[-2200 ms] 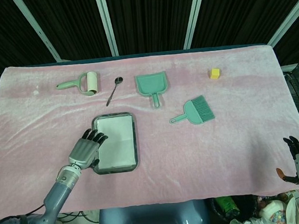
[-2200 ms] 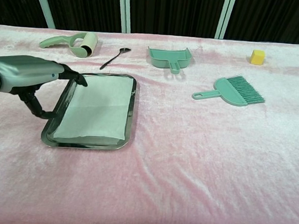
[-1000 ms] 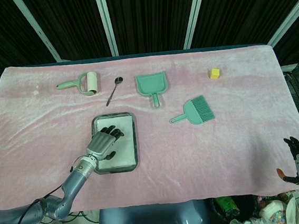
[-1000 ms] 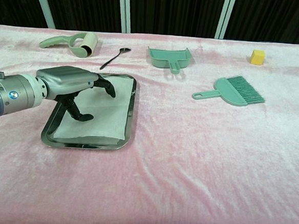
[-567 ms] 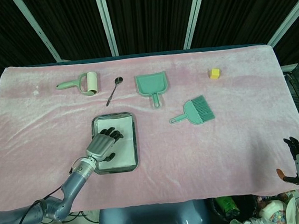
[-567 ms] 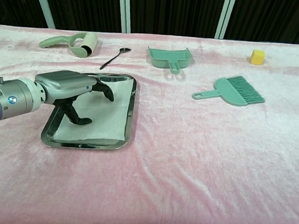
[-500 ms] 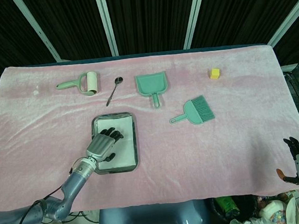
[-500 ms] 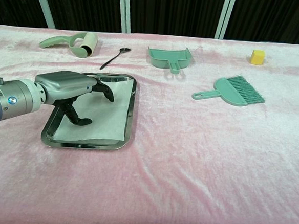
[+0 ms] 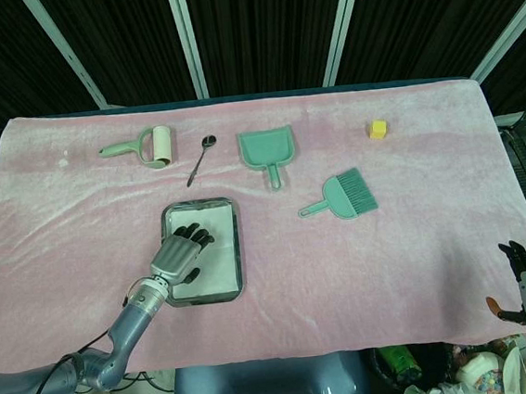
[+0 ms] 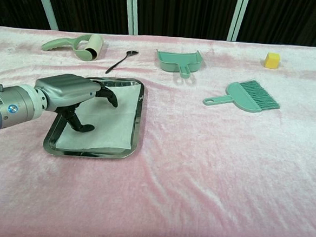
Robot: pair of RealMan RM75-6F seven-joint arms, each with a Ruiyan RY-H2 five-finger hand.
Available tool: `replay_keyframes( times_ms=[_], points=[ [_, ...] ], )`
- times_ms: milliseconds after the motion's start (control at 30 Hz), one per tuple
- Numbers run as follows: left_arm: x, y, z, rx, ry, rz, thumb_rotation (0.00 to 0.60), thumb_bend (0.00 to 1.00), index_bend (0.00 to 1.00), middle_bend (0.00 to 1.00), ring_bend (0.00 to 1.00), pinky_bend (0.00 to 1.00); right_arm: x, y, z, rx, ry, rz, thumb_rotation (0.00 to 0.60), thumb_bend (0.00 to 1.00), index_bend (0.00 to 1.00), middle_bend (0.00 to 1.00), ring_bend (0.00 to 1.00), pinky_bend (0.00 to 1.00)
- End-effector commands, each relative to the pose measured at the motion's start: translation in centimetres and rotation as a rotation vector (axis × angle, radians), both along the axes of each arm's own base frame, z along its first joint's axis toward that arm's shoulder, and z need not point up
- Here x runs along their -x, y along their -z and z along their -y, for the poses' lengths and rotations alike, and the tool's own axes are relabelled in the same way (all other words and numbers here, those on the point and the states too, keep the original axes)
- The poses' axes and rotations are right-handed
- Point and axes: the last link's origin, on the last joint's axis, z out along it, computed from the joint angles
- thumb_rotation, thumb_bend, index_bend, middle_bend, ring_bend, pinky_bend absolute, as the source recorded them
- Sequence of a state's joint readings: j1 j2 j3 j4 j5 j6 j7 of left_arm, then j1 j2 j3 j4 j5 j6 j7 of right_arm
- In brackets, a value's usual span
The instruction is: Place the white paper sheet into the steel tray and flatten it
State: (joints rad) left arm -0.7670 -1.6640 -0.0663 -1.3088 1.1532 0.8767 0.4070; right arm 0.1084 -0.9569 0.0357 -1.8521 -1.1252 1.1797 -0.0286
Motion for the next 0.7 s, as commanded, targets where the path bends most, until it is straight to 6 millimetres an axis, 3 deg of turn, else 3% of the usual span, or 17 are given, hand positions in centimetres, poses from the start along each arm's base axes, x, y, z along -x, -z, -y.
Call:
replay_keyframes(
  times_ms=[33, 700],
  points=[
    [0.04, 0.15, 0.08, 0.009, -0.011, -0.002, 0.600, 0.34, 0.22, 0.18, 0.08, 0.20, -0.01, -0.01, 0.00, 0.000, 0.000, 0.000, 0.600, 0.25, 0.00, 0.01, 0.09, 0.16],
    [-0.07, 0.25, 0.13, -0.002, -0.016, -0.027, 0.600, 0.34, 0.22, 0.18, 0.08, 0.20, -0.03, 0.01, 0.01, 0.000, -0.002, 0.002, 0.600, 0.25, 0.00, 0.01, 0.09, 0.16]
  ],
)
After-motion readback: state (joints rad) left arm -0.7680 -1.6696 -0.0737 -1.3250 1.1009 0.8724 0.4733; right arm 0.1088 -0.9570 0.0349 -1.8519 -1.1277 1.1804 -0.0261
